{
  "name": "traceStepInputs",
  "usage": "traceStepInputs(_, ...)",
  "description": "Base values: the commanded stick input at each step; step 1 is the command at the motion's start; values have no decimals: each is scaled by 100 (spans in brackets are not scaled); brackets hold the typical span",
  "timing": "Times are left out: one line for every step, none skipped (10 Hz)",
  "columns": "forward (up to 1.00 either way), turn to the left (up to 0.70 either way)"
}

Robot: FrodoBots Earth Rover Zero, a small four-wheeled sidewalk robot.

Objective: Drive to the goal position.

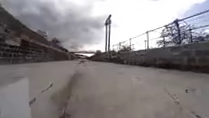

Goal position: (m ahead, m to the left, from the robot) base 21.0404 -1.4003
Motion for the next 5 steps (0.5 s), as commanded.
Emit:
traceStepInputs(70,0)
traceStepInputs(70,0)
traceStepInputs(70,0)
traceStepInputs(70,0)
traceStepInputs(70,0)
